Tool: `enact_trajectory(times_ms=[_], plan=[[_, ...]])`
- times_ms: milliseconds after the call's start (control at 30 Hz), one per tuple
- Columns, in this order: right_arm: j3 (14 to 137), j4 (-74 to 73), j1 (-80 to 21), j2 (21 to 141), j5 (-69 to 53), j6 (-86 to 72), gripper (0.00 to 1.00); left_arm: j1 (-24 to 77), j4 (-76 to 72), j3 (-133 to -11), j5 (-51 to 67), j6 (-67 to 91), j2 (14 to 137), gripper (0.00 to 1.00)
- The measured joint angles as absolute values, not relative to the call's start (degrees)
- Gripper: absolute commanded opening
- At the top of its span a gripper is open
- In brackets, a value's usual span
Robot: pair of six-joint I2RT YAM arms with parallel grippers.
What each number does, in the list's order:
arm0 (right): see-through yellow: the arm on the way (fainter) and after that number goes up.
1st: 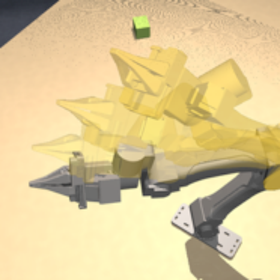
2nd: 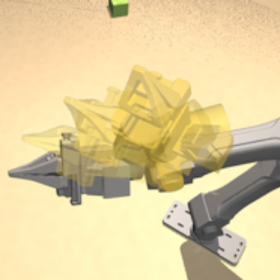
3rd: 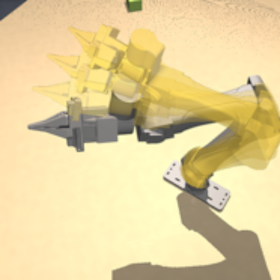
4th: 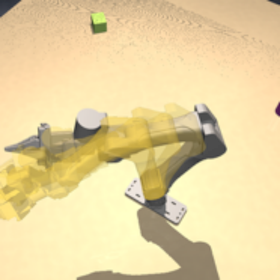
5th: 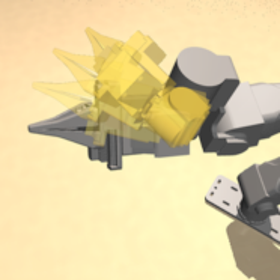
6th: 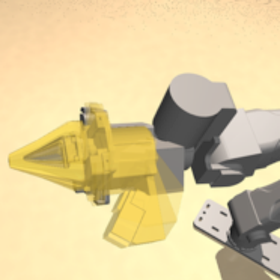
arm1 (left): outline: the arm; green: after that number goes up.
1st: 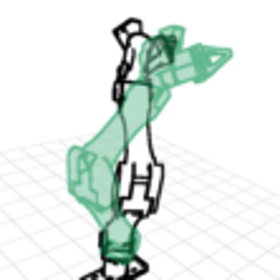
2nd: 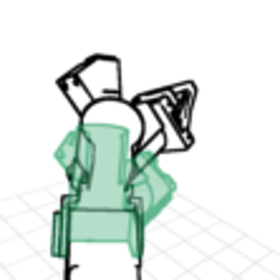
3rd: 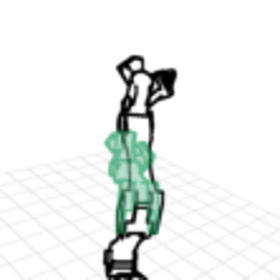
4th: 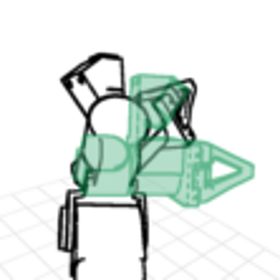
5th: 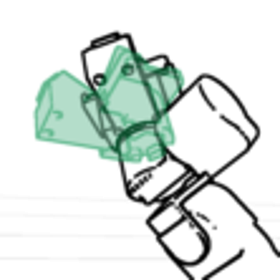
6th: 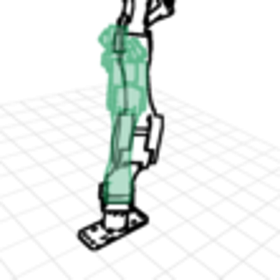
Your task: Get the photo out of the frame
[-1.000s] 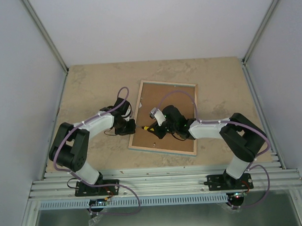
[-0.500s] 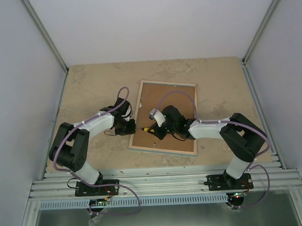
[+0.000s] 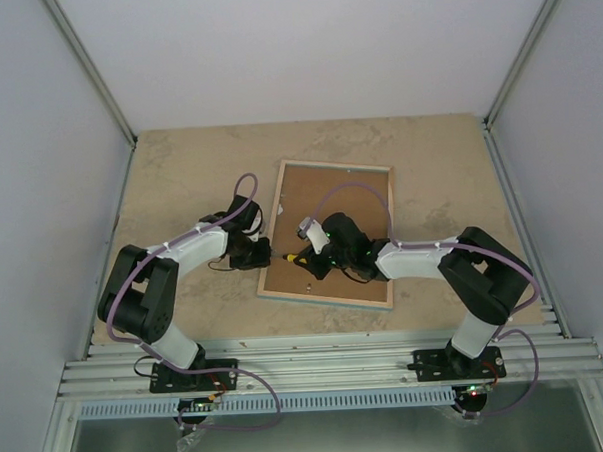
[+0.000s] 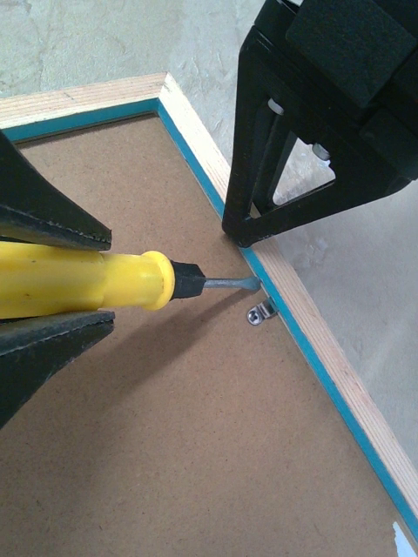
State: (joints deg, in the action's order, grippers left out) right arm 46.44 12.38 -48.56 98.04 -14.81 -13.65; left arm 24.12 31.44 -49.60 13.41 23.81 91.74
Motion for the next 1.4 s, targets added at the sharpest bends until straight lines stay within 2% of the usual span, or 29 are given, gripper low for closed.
enact_trajectory(times_ms=[633,900,1400], plan=[[46.4,13.3,-48.7,97.8,-11.4,-15.6,0.00,24.2,30.5,-49.4,13.2,23.8,91.7,0.16],[45.8,13.8,-47.7,95.9,-5.8,-17.6,0.01,24.2,30.2,-49.1,13.1,23.9,91.5,0.16],[47.1,11.5,-49.3,96.3,-9.7,-15.6,0.01,24.2,29.8,-48.8,13.0,23.9,91.3,0.16]])
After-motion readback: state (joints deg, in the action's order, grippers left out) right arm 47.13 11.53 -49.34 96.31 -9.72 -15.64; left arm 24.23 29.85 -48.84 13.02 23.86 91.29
